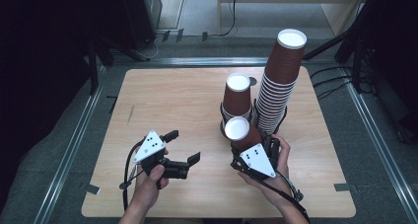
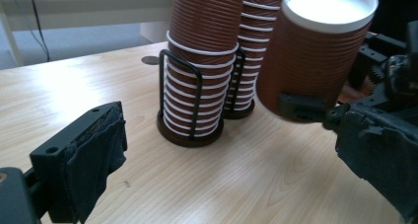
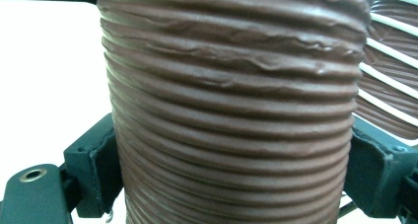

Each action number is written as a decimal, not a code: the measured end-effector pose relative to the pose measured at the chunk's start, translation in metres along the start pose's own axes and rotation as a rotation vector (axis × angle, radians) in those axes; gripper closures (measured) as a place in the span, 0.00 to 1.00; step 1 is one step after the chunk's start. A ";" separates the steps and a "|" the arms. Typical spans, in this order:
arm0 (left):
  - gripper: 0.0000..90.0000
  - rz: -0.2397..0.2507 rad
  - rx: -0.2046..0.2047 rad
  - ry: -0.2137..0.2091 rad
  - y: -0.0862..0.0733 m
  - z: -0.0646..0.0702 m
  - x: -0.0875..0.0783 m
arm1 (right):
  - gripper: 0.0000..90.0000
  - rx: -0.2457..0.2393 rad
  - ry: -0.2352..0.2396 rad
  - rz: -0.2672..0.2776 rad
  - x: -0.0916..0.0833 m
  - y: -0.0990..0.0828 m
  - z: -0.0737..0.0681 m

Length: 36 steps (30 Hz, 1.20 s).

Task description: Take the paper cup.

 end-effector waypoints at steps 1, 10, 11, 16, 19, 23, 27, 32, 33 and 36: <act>0.00 -0.003 0.003 -0.003 0.000 0.001 0.000 | 0.13 0.000 0.000 0.000 0.000 0.000 0.000; 0.00 -0.021 0.017 -0.052 0.000 0.015 0.008 | 0.12 -0.108 0.030 0.002 0.002 -0.005 -0.015; 0.00 -0.022 0.018 -0.058 0.000 0.016 0.009 | 0.12 -0.119 0.036 0.003 0.002 -0.006 -0.018; 0.00 -0.028 0.023 -0.092 -0.001 0.023 0.011 | 0.12 -0.183 0.074 0.020 0.000 -0.007 -0.030; 0.00 -0.026 0.020 -0.106 0.000 0.024 0.012 | 0.12 -0.206 0.099 0.021 -0.001 -0.009 -0.035; 0.06 -0.035 0.029 -0.090 0.000 0.025 0.014 | 0.12 -0.237 0.136 0.029 -0.003 -0.010 -0.042; 0.06 -0.052 0.034 -0.109 -0.001 0.028 0.018 | 0.12 -0.251 0.161 0.043 -0.005 -0.009 -0.047; 0.06 -0.077 0.043 -0.135 -0.003 0.033 0.022 | 0.12 -0.276 0.181 0.045 -0.006 -0.011 -0.052; 0.06 -0.088 0.046 -0.143 -0.004 0.035 0.023 | 0.12 -0.281 0.187 0.046 -0.006 -0.011 -0.053; 0.06 -0.100 0.050 -0.153 -0.005 0.037 0.024 | 0.12 -0.288 0.200 0.055 -0.008 -0.010 -0.055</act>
Point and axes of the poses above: each handheld gripper's, and its own axes: x roughly forward along the jaws, y roughly out of its top, z roughly to its right, the point moved 3 cm from there along x, roughly forward along the jaws, and after that the axes turned 3 degrees about x, right-handed, at the moved point
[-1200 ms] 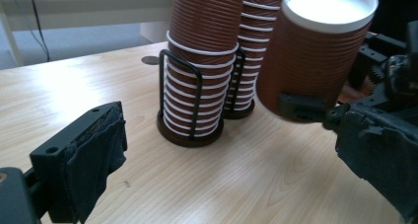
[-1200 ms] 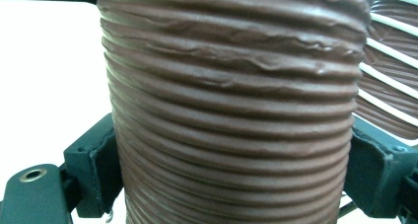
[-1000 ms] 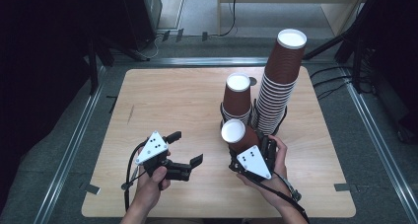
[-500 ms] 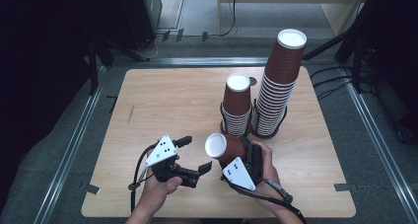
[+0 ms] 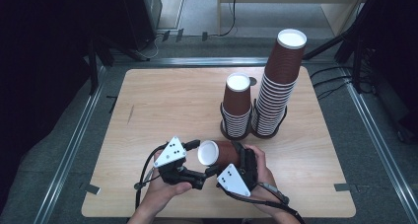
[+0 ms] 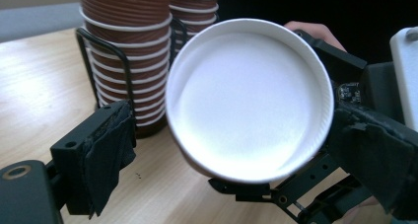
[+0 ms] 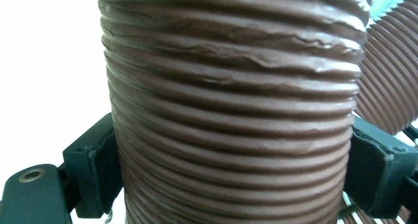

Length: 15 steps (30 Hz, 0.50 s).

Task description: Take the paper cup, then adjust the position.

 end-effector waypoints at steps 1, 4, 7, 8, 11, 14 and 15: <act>0.06 -0.003 0.000 -0.005 0.000 0.001 0.001 | 0.12 -0.003 0.012 0.009 -0.002 0.001 -0.002; 0.06 -0.014 0.006 -0.019 -0.001 0.003 0.003 | 0.12 -0.003 0.013 0.015 -0.002 0.002 -0.003; 0.07 -0.019 0.005 -0.028 -0.001 0.005 0.004 | 0.12 -0.003 0.013 0.028 -0.004 0.004 -0.002; 0.07 -0.028 0.004 -0.022 -0.002 0.005 0.005 | 0.12 -0.001 0.013 0.031 -0.004 0.005 -0.002; 0.07 -0.032 -0.002 -0.027 -0.002 0.004 0.005 | 0.12 -0.013 0.017 0.035 -0.004 0.005 -0.003; 0.12 -0.036 -0.007 -0.027 -0.002 0.004 0.006 | 0.12 -0.050 0.019 0.046 -0.005 0.006 -0.005; 0.12 -0.036 -0.011 -0.028 -0.002 0.004 0.007 | 0.12 -0.050 0.019 0.046 -0.005 0.006 -0.005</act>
Point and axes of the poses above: each handheld gripper's, and its own axes: x roughly forward along the jaws, y roughly out of its top, z roughly to its right, the point moved 3 cm from there along x, roughly forward along the jaws, and after that the axes turned 3 degrees about x, right-handed, at the moved point
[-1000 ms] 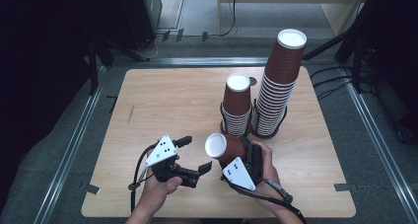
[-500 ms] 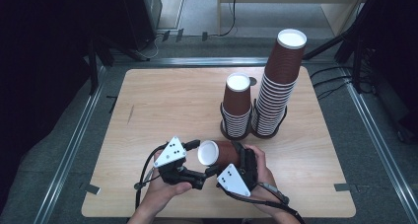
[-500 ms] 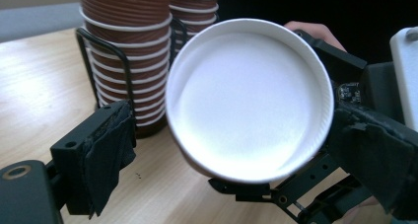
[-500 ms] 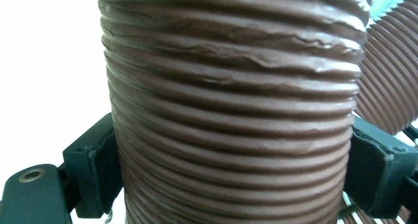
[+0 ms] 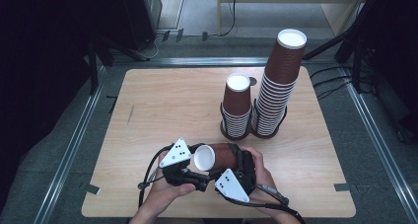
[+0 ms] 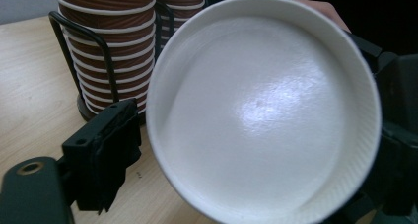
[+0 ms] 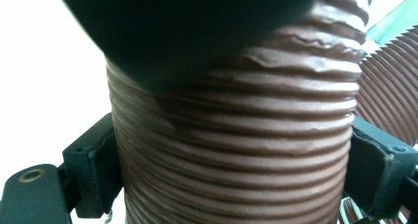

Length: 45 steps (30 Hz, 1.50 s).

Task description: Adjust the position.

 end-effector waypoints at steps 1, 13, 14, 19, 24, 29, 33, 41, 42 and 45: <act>0.15 -0.002 -0.004 -0.006 0.000 0.000 0.000 | 0.12 0.005 -0.001 0.004 0.000 0.000 0.000; 0.17 -0.017 -0.010 -0.029 -0.001 0.000 0.001 | 0.12 -0.014 -0.006 0.021 -0.001 0.001 -0.001; 0.17 -0.015 -0.011 -0.028 -0.001 0.000 0.001 | 0.12 -0.014 -0.005 0.021 -0.001 0.001 -0.002; 0.17 -0.005 -0.015 -0.019 0.000 -0.001 -0.001 | 0.12 -0.009 -0.004 0.013 -0.001 0.001 -0.001; 0.18 -0.007 -0.007 0.001 0.002 -0.003 -0.005 | 0.12 -0.017 -0.006 0.003 0.000 -0.001 0.000; 0.23 -0.004 -0.001 -0.003 0.004 -0.002 -0.007 | 0.12 -0.018 -0.008 0.000 0.000 -0.002 0.000; 0.23 0.004 -0.004 -0.012 0.004 -0.004 -0.008 | 0.12 -0.017 -0.008 0.003 0.000 -0.002 0.000; 0.25 0.025 0.014 -0.016 0.003 -0.004 -0.008 | 0.09 0.014 -0.004 -0.004 0.000 -0.001 0.002; 0.25 0.025 0.014 -0.016 0.003 -0.004 -0.008 | 0.09 0.014 -0.004 -0.004 0.000 -0.001 0.002; 0.25 0.036 0.009 -0.020 0.004 -0.004 -0.009 | 0.08 0.014 -0.003 0.002 0.000 -0.001 0.003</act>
Point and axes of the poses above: each handheld gripper's, and its own axes: x roughly forward along the jaws, y roughly out of its top, z roughly to its right, the point moved 3 cm from there along x, roughly forward along the jaws, and after that the axes turned 3 degrees about x, right-handed, at the moved point
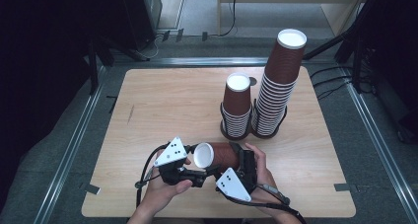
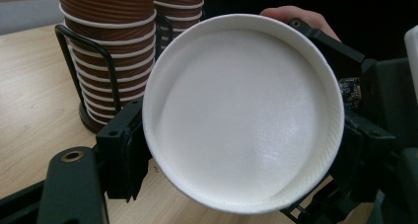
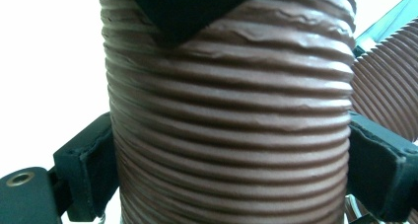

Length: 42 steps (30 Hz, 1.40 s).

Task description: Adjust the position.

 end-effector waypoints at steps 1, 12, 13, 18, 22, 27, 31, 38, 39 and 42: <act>0.25 0.004 -0.002 -0.004 0.000 0.000 -0.001 | 0.08 0.003 0.001 0.002 0.000 0.000 0.000; 0.25 0.043 -0.016 -0.020 0.002 -0.004 -0.008 | 0.05 0.025 0.004 0.024 -0.001 0.001 0.003; 0.25 0.046 -0.021 -0.021 0.002 -0.004 -0.008 | 0.05 0.025 0.004 0.024 -0.001 0.001 0.003; 0.25 0.080 -0.049 -0.033 0.004 -0.008 -0.013 | 0.02 0.040 -0.005 0.033 -0.002 0.001 0.006; 0.25 0.110 -0.062 -0.014 0.005 -0.012 -0.019 | 0.02 0.069 -0.011 0.024 -0.002 -0.001 0.010; 0.25 0.132 -0.079 0.002 0.005 -0.021 -0.027 | 0.02 0.085 -0.011 0.008 -0.001 -0.004 0.011; 0.25 0.136 -0.087 0.024 0.004 -0.026 -0.032 | 0.02 0.093 -0.006 -0.001 0.000 -0.006 0.009; 0.25 0.150 -0.110 0.060 -0.001 -0.038 -0.037 | 0.02 0.153 -0.008 -0.015 0.003 -0.008 0.006; 0.25 0.157 -0.116 0.063 -0.002 -0.040 -0.038 | 0.02 0.159 -0.013 -0.018 0.003 -0.008 0.006; 0.25 0.163 -0.120 0.074 -0.004 -0.043 -0.040 | 0.04 0.198 -0.014 -0.030 0.003 -0.009 0.006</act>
Point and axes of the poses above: each handheld gripper's, and its own axes: x roughly forward along the jaws, y roughly out of its top, z roughly to its right, the point moved 3 cm from there along x, roughly forward along the jaws, and after that the axes turned 3 degrees about x, right-handed, at the moved point
